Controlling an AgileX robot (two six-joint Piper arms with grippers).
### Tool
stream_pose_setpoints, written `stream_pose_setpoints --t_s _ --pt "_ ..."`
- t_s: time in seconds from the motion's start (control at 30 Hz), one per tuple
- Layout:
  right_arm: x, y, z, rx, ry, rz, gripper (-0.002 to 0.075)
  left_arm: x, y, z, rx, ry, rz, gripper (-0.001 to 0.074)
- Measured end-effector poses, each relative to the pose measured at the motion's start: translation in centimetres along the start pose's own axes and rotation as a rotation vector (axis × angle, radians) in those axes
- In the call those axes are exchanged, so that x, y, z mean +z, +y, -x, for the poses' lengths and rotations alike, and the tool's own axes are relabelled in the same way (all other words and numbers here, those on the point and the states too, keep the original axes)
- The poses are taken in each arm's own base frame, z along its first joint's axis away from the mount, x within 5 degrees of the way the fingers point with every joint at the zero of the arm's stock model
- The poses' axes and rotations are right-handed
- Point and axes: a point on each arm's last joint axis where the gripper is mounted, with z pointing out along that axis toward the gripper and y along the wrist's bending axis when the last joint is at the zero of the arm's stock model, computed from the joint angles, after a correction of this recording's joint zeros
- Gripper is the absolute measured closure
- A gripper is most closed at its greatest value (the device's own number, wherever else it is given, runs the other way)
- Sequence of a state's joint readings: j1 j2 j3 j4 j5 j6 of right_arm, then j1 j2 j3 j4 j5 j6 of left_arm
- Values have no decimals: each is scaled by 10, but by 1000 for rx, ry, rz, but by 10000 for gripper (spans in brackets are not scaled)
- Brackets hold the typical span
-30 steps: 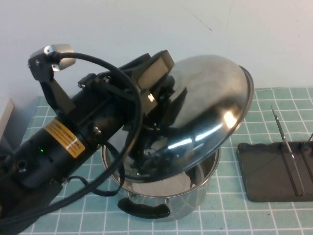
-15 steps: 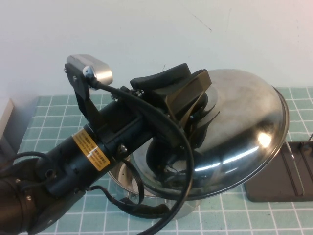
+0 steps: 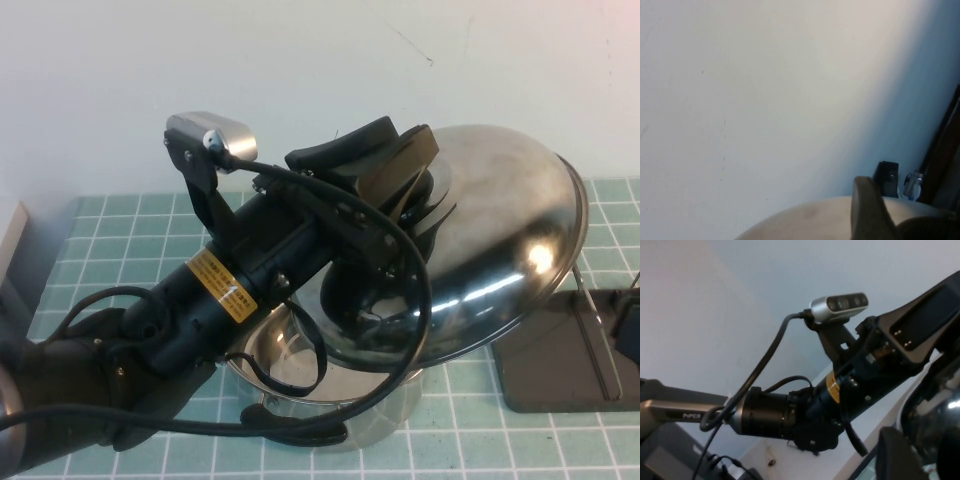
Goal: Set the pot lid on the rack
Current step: Hand over the pot lid
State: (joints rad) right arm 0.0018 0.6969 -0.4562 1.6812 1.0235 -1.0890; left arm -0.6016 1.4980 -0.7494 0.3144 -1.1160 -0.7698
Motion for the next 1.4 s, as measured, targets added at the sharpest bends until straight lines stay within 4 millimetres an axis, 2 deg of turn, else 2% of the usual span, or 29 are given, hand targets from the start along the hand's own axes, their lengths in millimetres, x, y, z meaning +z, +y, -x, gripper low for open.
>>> stream_pose_setpoints --t_s 0.2,0.33,0.57,0.9,1.23,1.3,1.4 --pt "15 -17 13 81 72 48 336 0 -1 -1 24 9 -9 425" --pt "22 -32 14 145 95 28 270 0 -1 -1 64 9 -10 425" --pt "27 -48 13 198 108 -10 256 0 0 3 169 -20 18 425" --pt "33 -67 15 227 111 -72 255 -1 -6 8 176 -30 -13 425" --pt "56 -85 57 160 102 -56 257 -1 -11 2 205 25 -79 425" --pt "60 -90 63 164 107 -46 277 -1 -11 2 205 25 -79 425" --pt "65 -91 70 156 113 -10 353 -1 -11 2 205 27 -77 425"
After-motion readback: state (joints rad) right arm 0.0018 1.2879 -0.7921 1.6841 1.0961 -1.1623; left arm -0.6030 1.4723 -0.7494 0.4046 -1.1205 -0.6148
